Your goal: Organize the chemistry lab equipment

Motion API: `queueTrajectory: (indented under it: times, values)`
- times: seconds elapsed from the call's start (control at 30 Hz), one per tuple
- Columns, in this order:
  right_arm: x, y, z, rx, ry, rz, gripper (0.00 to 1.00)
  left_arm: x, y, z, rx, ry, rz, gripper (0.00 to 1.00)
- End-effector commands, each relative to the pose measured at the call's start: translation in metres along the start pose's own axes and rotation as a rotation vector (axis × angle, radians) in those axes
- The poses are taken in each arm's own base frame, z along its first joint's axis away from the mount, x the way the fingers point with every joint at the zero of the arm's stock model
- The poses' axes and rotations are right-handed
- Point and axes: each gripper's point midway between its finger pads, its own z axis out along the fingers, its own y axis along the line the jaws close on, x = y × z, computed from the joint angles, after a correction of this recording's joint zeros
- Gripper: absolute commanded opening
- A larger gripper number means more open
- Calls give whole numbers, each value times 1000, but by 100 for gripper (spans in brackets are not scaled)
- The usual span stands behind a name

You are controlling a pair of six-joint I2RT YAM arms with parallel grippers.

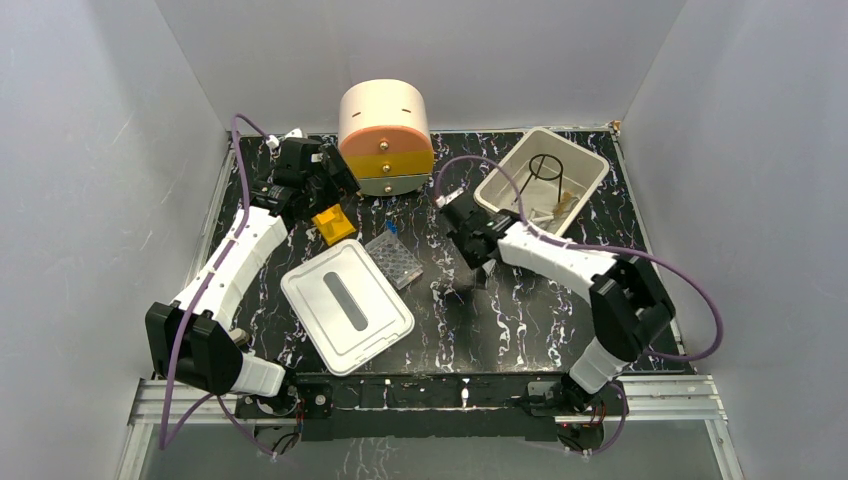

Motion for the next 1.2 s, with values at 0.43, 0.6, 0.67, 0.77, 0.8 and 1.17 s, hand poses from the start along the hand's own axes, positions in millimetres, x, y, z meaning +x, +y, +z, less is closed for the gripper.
queueTrajectory:
  times: [0.43,0.6,0.67,0.77,0.8,1.17]
  values:
    - [-30,-8,-21,-262,-163,316,7,32,-58,-10,338,191,-41,98]
    - [-11,-17,0,-155,-106,305,60,27,-54,-9,310,167,-36,98]
    - [-6,-16,8,-135,-83,274,69,28,-53,-8,306,171,-36,98]
    - [-4,-6,20,-164,-53,237,80,30,-52,-7,300,181,-37,98]
    - [-3,-3,24,-173,-48,228,83,31,-52,-7,300,183,-37,98]
    - [4,6,56,-148,6,207,90,30,-51,-6,292,181,-38,98]
